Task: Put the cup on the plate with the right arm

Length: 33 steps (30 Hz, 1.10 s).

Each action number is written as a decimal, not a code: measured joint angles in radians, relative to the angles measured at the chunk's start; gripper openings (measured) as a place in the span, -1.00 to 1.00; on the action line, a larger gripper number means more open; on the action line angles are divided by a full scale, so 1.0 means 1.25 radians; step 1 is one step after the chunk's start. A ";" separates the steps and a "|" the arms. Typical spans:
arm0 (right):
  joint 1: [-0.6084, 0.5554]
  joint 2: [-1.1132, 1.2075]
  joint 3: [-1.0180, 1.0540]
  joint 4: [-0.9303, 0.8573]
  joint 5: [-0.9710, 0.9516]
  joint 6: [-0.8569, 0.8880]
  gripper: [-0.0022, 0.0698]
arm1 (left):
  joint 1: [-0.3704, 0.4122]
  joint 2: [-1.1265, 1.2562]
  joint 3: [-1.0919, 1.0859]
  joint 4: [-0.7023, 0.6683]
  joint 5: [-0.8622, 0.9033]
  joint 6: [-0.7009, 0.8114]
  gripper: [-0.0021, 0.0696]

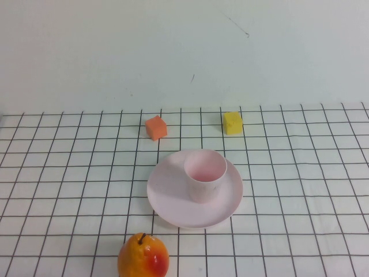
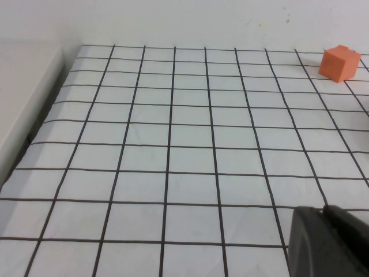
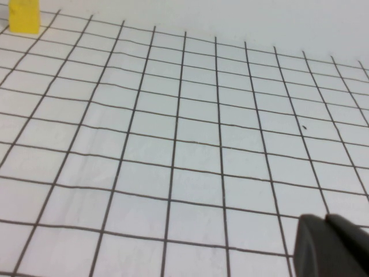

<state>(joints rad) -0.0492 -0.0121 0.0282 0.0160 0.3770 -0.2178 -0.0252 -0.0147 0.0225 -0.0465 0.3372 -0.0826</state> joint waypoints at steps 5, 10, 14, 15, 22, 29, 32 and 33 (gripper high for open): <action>-0.025 0.000 0.000 0.000 0.000 0.000 -0.95 | 0.000 0.000 0.000 0.000 0.000 0.000 -0.95; -0.025 0.000 0.000 0.000 0.000 0.002 -0.95 | 0.000 0.000 0.000 0.000 0.000 0.000 -0.95; -0.025 0.000 0.000 0.000 0.000 0.002 -0.95 | 0.000 0.000 0.000 0.000 0.000 0.000 -0.95; -0.025 0.000 0.000 0.000 0.000 0.002 -0.95 | 0.000 0.000 0.000 0.000 0.000 0.000 -0.95; -0.035 0.000 0.000 0.000 0.000 0.002 -0.95 | 0.000 0.000 0.000 0.000 0.000 0.000 -0.95; -0.049 0.000 0.000 0.000 0.000 0.021 -0.95 | 0.000 0.000 0.000 0.000 0.000 0.000 -0.95; -0.049 0.000 0.000 0.000 0.000 0.029 -0.95 | 0.000 0.000 0.000 0.000 0.000 0.000 -0.95; -0.049 0.000 0.000 0.000 0.000 0.029 -0.95 | 0.000 0.000 0.000 0.000 0.000 0.000 -0.95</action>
<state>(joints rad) -0.1101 -0.0121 0.0282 0.0160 0.3770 -0.1812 -0.0252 -0.0147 0.0225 -0.0465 0.3372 -0.0826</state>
